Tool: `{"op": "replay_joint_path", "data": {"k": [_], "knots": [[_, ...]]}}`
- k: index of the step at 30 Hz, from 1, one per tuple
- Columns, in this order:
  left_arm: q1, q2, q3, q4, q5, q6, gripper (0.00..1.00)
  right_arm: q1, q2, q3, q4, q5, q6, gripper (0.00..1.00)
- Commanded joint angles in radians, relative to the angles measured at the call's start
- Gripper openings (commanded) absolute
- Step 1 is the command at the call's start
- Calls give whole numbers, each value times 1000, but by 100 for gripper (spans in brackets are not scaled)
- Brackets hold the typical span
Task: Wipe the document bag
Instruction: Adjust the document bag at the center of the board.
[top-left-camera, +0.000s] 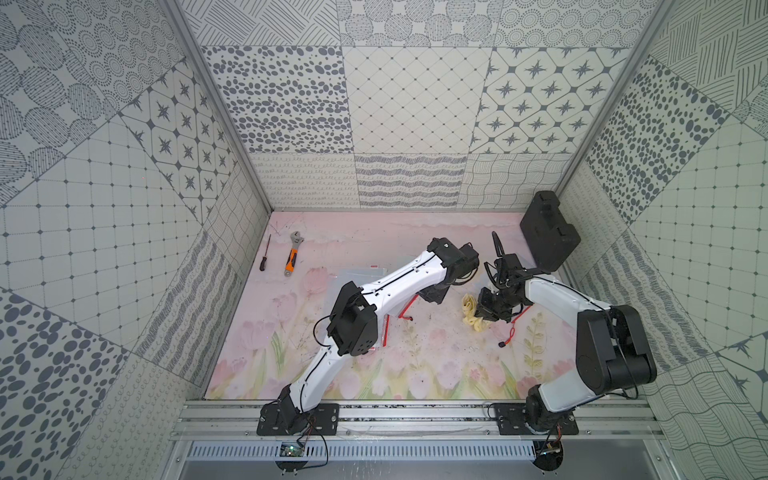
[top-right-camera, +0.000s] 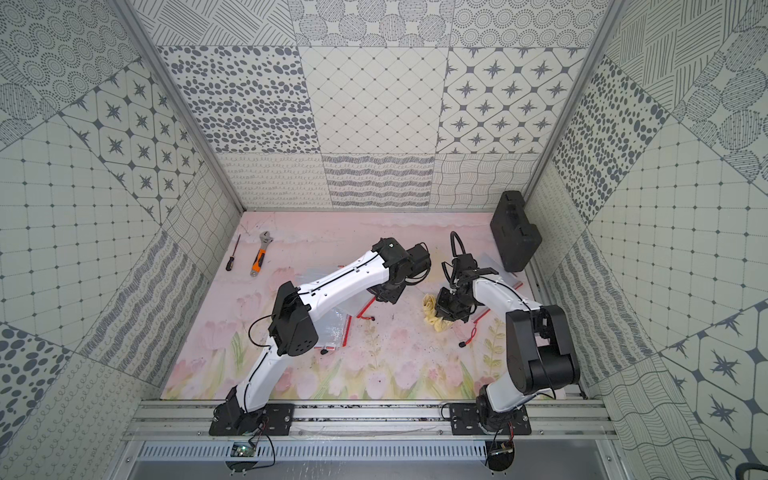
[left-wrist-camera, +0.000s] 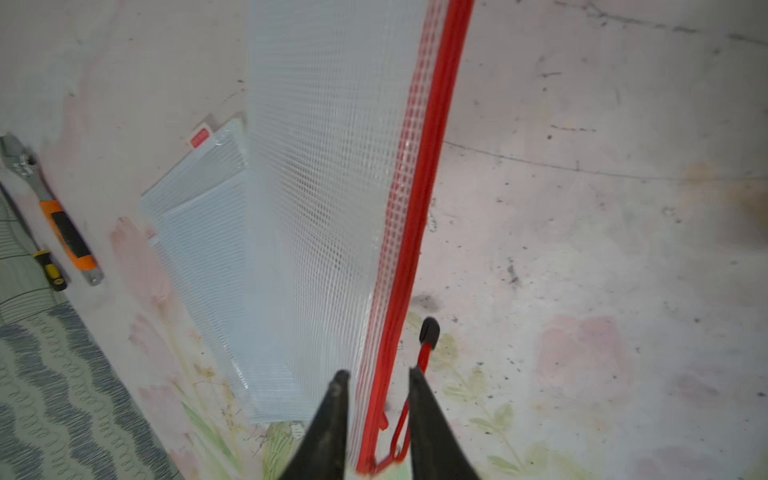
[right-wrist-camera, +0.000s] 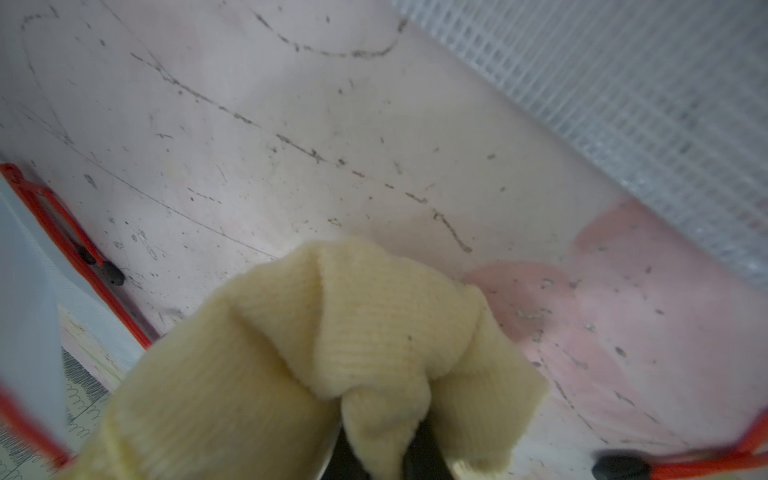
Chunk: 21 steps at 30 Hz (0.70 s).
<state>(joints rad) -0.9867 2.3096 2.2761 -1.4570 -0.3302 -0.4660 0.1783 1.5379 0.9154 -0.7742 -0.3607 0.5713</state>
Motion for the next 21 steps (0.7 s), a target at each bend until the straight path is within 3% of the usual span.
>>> {"op": "replay_joint_path", "data": {"k": [1,2,4,6,7,12,16,21], "knots": [[13,-1,-30,142,346,64,57,5,-52,-7,-15,-4,-13,0],[23,-22,-52,177,397,66,65,4,-56,-4,-19,-6,-14,0],[48,-81,-109,253,487,74,73,10,-59,4,-22,-8,-7,0],[107,-177,-201,337,530,70,91,41,-55,34,-32,11,0,0],[148,-222,-258,379,557,64,95,64,-49,53,-35,23,3,0],[490,-492,-709,710,804,-61,98,223,46,185,-1,25,49,0],[740,-610,-1053,983,986,-188,95,321,186,310,13,12,63,0],[894,-629,-1230,1118,1051,-205,93,372,316,430,9,-8,59,0]]}}
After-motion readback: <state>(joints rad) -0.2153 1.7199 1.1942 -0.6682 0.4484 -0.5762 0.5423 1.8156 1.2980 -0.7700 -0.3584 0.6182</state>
